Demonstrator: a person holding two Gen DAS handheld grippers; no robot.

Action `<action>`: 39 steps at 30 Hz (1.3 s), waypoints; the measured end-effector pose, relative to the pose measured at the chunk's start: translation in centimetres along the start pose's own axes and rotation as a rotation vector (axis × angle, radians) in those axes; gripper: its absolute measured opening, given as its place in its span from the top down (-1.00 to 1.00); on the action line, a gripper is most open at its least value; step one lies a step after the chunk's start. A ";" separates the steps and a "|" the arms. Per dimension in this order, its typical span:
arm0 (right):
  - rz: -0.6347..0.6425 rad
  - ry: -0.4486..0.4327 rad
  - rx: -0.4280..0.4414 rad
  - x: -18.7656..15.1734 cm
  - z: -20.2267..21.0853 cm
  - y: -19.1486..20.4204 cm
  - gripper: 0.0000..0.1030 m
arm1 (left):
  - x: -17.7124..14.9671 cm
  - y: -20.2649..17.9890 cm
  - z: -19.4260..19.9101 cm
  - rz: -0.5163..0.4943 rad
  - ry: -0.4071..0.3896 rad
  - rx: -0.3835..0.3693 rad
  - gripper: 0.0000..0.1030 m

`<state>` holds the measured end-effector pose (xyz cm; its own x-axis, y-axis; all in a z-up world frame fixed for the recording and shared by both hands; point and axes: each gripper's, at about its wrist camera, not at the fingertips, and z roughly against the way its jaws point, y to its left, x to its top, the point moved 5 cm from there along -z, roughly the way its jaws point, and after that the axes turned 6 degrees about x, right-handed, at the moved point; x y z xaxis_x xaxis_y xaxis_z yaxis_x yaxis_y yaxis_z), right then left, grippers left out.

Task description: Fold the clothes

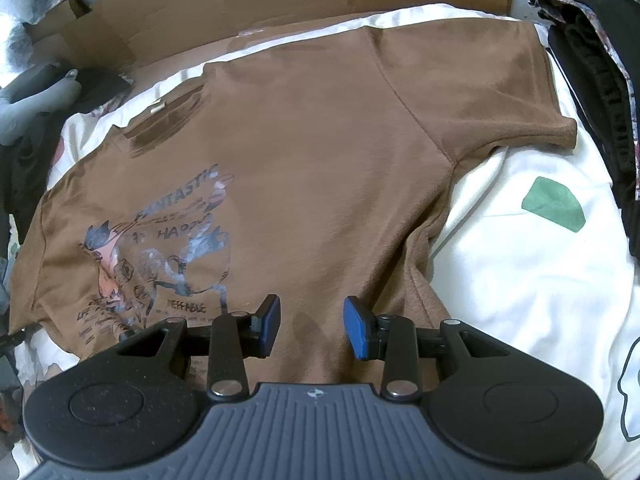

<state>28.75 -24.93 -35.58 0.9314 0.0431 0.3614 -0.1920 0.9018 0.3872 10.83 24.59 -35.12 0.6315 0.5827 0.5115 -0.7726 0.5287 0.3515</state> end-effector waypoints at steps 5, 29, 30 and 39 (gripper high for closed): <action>0.003 0.006 -0.001 -0.1 -0.1 0.1 0.18 | -0.7 1.5 -0.4 -0.009 0.042 0.078 0.85; 0.004 0.025 -0.009 -0.2 -1.2 0.2 0.18 | 2.8 0.3 -2.4 0.174 0.056 -0.099 0.79; 0.004 0.025 -0.008 -0.2 -1.1 0.2 0.18 | 2.8 0.6 -2.4 0.201 0.062 -0.119 0.75; 0.003 0.021 -0.003 0.0 -1.2 0.5 0.18 | 0.8 2.7 -2.3 0.335 0.196 -0.199 0.41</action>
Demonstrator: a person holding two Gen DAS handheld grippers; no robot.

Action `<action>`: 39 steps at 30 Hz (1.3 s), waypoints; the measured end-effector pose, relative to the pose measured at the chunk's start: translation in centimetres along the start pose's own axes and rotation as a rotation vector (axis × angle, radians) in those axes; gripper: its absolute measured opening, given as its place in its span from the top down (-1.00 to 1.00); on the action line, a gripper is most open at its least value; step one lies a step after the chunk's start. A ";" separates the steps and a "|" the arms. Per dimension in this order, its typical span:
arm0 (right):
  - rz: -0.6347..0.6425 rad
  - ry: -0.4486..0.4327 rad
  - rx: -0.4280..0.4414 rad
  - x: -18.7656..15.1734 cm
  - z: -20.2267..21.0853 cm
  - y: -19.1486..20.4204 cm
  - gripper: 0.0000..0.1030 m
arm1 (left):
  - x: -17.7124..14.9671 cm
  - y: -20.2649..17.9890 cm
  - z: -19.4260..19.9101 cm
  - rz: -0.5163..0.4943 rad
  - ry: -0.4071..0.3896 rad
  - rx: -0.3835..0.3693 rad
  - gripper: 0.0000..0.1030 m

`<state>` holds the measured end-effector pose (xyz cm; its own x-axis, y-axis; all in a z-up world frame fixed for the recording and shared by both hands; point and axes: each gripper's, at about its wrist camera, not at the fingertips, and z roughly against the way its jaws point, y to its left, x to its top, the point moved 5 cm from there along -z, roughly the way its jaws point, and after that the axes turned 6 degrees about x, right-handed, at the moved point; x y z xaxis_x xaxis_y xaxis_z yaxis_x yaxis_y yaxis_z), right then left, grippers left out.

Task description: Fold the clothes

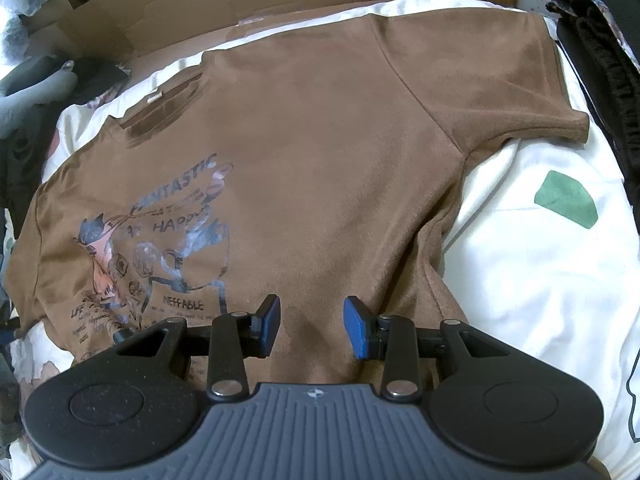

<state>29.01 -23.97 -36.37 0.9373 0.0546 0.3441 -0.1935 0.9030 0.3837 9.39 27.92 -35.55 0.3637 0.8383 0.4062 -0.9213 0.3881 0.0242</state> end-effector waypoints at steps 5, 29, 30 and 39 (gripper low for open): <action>0.020 -0.006 0.019 0.3 0.3 1.5 0.18 | -0.6 0.2 -0.5 0.108 0.105 -0.053 0.32; 0.498 0.052 0.303 -2.9 -3.8 26.1 0.16 | 3.0 0.4 2.4 0.225 0.066 -0.244 0.86; 0.511 0.059 0.325 -3.3 -4.0 27.1 0.16 | 3.2 0.4 2.6 0.227 0.067 -0.250 0.86; 0.675 0.083 0.471 -6.8 -5.7 35.3 0.16 | 4.4 0.4 2.4 0.241 0.124 -0.297 0.86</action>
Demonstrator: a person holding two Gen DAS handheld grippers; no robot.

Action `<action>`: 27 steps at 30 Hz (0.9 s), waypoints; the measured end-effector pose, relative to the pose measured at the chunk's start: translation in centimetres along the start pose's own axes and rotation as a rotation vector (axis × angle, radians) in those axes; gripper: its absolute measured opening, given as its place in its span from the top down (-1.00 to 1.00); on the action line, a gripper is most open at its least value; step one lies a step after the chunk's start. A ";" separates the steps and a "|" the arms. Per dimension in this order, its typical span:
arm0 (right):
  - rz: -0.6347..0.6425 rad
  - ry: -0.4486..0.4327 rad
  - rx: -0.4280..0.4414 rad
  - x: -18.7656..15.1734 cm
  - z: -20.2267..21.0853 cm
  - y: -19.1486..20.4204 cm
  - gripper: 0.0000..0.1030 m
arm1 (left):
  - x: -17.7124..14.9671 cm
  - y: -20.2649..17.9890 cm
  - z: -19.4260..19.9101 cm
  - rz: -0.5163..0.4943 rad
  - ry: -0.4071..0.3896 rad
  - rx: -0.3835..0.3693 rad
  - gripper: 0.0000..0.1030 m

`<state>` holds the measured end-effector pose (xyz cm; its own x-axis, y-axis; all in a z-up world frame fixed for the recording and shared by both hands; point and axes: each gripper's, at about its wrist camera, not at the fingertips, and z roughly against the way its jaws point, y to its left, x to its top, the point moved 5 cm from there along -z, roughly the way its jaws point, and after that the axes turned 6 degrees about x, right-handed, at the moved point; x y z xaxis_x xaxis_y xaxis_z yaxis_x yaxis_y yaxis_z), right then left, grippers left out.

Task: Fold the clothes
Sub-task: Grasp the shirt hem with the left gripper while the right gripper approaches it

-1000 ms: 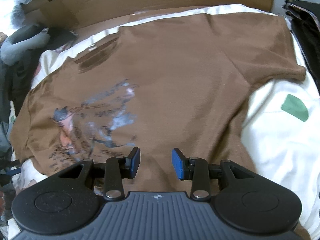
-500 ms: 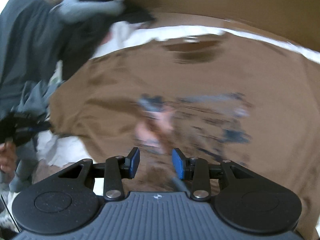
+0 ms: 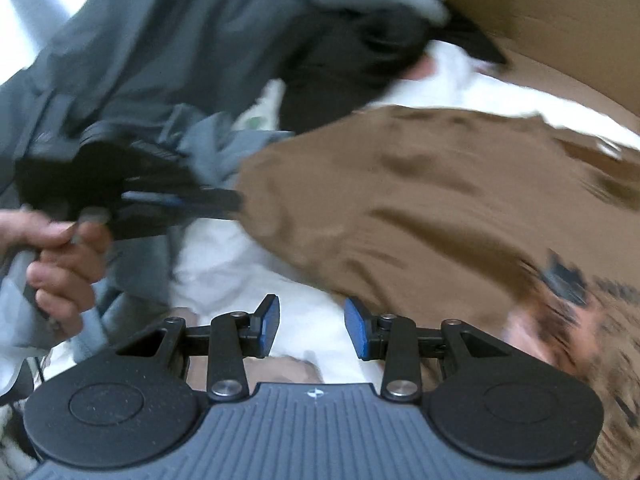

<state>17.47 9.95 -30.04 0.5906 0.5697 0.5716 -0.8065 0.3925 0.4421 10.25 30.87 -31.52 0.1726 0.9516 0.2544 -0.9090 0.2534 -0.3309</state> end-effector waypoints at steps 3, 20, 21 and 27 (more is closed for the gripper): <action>0.031 0.000 0.013 0.7 -1.9 1.0 0.16 | 0.5 0.0 -0.4 0.006 0.027 -0.008 0.86; 0.178 -0.012 0.028 3.4 -9.4 2.8 0.84 | 1.1 -0.9 -0.4 -0.039 0.101 -0.029 0.55; 0.170 -0.014 0.028 3.5 -9.5 2.6 0.86 | 1.4 -0.7 -0.3 -0.036 0.085 -0.018 0.45; 0.100 -0.040 0.022 4.1 -9.1 0.9 0.94 | 2.7 0.4 -0.8 -0.010 0.029 0.070 -0.11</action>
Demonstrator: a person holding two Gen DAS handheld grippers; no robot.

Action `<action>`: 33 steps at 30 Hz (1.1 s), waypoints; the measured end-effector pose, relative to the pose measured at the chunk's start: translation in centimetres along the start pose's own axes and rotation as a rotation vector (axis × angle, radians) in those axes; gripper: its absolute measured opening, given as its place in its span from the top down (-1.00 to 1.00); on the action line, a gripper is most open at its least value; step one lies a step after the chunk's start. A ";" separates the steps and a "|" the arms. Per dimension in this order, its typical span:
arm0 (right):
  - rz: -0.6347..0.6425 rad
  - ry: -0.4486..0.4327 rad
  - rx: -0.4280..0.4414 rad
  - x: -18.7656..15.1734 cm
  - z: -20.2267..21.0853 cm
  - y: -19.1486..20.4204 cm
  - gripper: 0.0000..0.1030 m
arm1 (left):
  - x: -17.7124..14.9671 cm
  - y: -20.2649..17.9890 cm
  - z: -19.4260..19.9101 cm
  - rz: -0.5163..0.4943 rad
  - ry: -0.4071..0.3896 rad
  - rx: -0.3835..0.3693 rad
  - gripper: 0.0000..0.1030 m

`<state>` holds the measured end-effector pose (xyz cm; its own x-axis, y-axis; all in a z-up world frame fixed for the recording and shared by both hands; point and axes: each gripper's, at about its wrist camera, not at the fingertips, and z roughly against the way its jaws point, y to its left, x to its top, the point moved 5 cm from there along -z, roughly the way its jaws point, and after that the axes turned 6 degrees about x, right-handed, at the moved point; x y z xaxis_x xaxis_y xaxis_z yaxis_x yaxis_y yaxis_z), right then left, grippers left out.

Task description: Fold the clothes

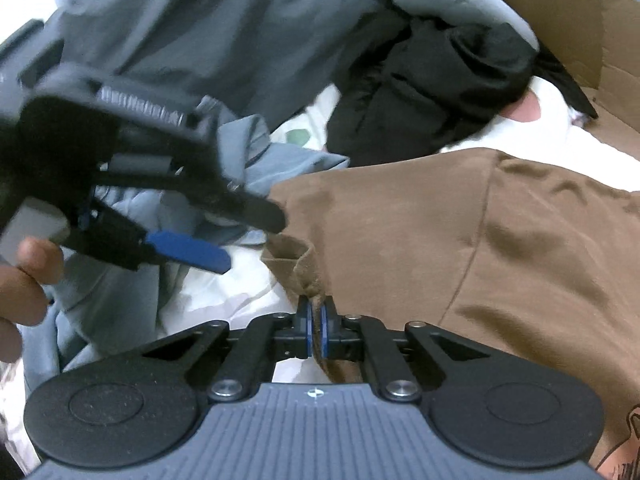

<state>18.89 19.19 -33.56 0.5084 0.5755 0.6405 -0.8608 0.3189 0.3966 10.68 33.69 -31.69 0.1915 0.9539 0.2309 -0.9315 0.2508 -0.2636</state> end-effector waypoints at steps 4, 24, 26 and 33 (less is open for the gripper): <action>-0.035 -0.008 -0.001 0.2 0.4 -0.8 0.94 | 0.0 0.0 -1.5 0.027 0.002 0.007 -0.18; -0.058 0.001 0.033 0.1 0.1 -0.3 0.94 | 0.3 2.8 -3.2 0.205 0.014 0.041 0.49; -0.052 0.006 0.045 0.1 0.0 0.0 0.94 | 0.4 3.0 -3.6 0.225 0.022 0.038 0.48; -0.030 0.039 0.084 -0.5 0.0 1.4 0.83 | 1.0 3.8 -3.8 0.210 -0.029 0.050 0.97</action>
<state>17.42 19.32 -33.36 0.5308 0.5962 0.6023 -0.8395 0.2727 0.4700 8.51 36.24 -36.06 -0.0171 0.9790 0.2031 -0.9644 0.0374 -0.2618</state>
